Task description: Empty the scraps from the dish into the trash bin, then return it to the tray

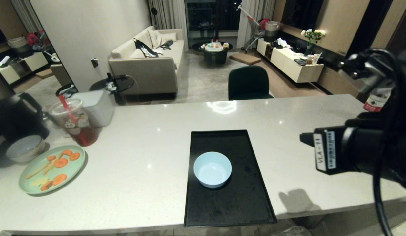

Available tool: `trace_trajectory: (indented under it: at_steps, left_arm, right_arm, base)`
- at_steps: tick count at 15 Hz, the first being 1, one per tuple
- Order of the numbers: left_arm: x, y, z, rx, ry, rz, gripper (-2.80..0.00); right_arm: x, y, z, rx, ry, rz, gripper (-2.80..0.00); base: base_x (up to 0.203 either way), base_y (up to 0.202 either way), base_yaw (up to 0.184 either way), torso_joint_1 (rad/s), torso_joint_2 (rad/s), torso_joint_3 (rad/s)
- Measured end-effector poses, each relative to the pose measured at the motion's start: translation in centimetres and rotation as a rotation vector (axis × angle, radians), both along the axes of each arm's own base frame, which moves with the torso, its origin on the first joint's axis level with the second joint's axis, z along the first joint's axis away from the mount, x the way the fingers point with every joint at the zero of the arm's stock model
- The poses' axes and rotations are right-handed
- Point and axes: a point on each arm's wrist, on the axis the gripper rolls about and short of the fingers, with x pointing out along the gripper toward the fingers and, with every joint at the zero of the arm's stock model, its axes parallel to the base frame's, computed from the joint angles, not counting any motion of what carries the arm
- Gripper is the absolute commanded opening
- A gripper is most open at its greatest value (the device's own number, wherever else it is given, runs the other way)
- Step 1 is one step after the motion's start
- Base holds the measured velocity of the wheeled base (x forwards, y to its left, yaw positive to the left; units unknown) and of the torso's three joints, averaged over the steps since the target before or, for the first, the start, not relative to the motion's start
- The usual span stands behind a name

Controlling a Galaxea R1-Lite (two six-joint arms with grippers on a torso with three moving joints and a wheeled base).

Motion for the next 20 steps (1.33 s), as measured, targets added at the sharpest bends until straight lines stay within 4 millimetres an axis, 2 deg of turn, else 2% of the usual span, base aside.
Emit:
trace_trajectory:
  at_steps: [4, 6, 8, 10, 11, 15, 17, 20]
  left_arm:
    - [0.0, 0.0, 0.0, 0.0, 0.0, 0.0, -2.8]
    - [0.0, 0.0, 0.0, 0.0, 0.0, 0.0, -2.8]
    - [0.0, 0.0, 0.0, 0.0, 0.0, 0.0, -2.8]
    - [0.0, 0.0, 0.0, 0.0, 0.0, 0.0, -2.8]
    - [0.0, 0.0, 0.0, 0.0, 0.0, 0.0, -2.8]
    - [0.0, 0.0, 0.0, 0.0, 0.0, 0.0, -2.8]
    - [0.0, 0.0, 0.0, 0.0, 0.0, 0.0, -2.8]
    - [0.0, 0.0, 0.0, 0.0, 0.0, 0.0, -2.8]
  right_arm:
    - [1.1, -6.8, -2.8, -0.06, 0.039, -0.287, -2.8]
    - [1.8, -9.9, -5.7, -0.096, 0.076, -0.462, -2.8]
    - [1.4, -12.0, -9.7, -0.135, 0.103, -0.555, -2.8]
    - [0.2, -13.3, -12.9, -0.148, 0.079, -0.572, -2.8]
    - [-0.5, -13.7, -13.6, -0.129, 0.027, -0.561, -2.8]
    - [-2.4, -15.0, -15.2, -0.02, -0.13, -0.519, -2.8]
    - [-3.6, -15.9, -16.9, -0.011, -0.135, -0.524, -2.8]
    - [-5.3, -16.3, -17.7, -0.021, -0.149, -0.458, -2.8]
  base:
    - [0.0, 0.0, 0.0, 0.0, 0.0, 0.0]
    - [0.0, 0.0, 0.0, 0.0, 0.0, 0.0]
    - [0.0, 0.0, 0.0, 0.0, 0.0, 0.0]
    - [0.0, 0.0, 0.0, 0.0, 0.0, 0.0]
    - [0.0, 0.0, 0.0, 0.0, 0.0, 0.0]
    - [0.0, 0.0, 0.0, 0.0, 0.0, 0.0]
    - [0.0, 0.0, 0.0, 0.0, 0.0, 0.0]
    - [0.0, 0.0, 0.0, 0.0, 0.0, 0.0]
